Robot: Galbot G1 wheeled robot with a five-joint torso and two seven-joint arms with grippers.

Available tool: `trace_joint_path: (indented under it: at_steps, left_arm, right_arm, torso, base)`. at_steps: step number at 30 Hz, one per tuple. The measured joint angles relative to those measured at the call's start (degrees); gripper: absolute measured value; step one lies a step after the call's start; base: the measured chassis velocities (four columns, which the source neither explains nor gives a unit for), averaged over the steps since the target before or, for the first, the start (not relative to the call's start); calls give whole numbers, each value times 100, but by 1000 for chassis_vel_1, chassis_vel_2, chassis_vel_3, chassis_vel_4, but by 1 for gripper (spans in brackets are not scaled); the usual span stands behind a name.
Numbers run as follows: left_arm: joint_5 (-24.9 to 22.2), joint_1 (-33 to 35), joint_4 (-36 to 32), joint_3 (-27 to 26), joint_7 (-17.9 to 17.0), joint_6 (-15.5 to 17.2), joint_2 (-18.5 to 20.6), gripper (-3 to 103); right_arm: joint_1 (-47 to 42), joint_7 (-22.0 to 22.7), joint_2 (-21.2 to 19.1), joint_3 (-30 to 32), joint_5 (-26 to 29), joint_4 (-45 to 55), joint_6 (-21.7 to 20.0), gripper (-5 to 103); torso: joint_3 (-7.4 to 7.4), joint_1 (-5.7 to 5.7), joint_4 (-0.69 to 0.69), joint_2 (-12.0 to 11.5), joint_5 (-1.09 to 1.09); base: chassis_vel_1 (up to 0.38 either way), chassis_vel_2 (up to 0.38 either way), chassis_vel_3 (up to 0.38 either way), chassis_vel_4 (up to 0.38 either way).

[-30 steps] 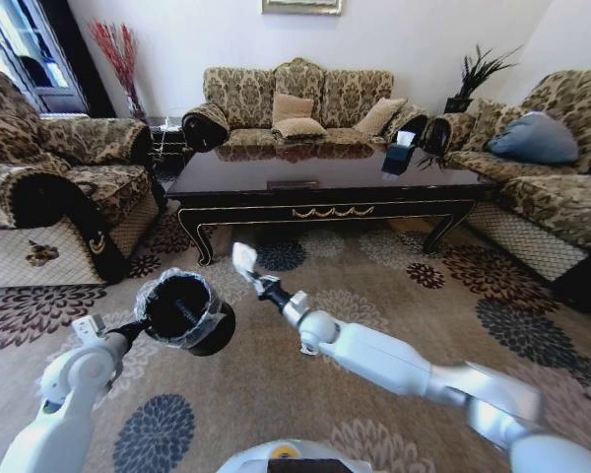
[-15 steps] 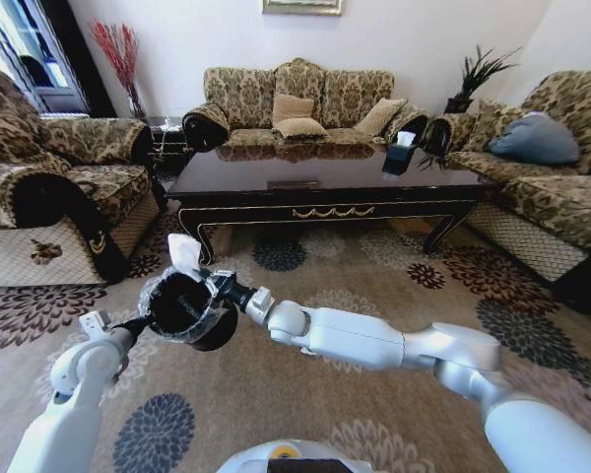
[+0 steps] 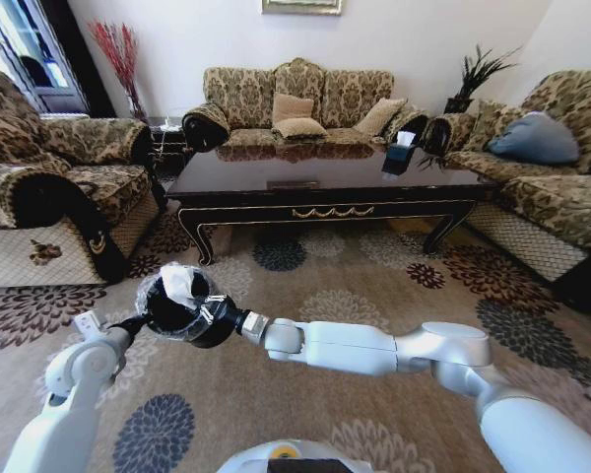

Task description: Move to the front of the table and pick up the trash from the floor, then place it into the trash bin.

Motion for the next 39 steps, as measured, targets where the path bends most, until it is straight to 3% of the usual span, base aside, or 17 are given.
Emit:
trace_joint_path:
  at_steps: [1,3,7,9,12,18,22,39]
  left_arm:
    - [0,14,-14,-1,0,0,-4,2]
    - [0,23,-24,-5,0,0,-6,2]
    - [1,59,-52,-25,0,0,-9,2]
    - [4,71,-55,-29,0,0,-13,2]
    - [14,91,-68,-32,0,0,-28,2]
    - [17,119,-101,-52,0,0,-34,2]
    - [16,128,-102,-62,0,0,-29,2]
    - [35,112,-78,-44,2,0,-63,2]
  right_arm:
    - [1,0,-16,-5,-2,8,-1,22]
    - [1,1,-37,-12,-4,17,-1,22]
    - [1,1,-120,-23,-23,77,-2,44]
    - [1,1,-140,-26,-34,103,-2,44]
    - [1,1,-159,-41,-63,133,-2,61]
    - [-15,27,-159,-62,-124,89,-13,77]
    - [-18,48,-163,-66,-143,98,-13,97]
    - [123,62,-135,-29,-39,412,106,100]
  torso:
    - [0,0,0,0,0]
    - [0,0,-1,0,0]
    - [0,0,-3,0,0]
    - [0,0,-2,0,0]
    - [0,0,-1,0,0]
    - [0,0,-2,0,0]
    - [0,0,-2,0,0]
    - [0,0,-2,0,0]
  base:
    - [0,0,0,0]
    - [0,0,0,0]
    - [0,0,0,0]
    - [0,0,0,0]
    - [0,0,0,0]
    - [0,0,0,0]
    - [0,0,0,0]
    - [0,0,0,0]
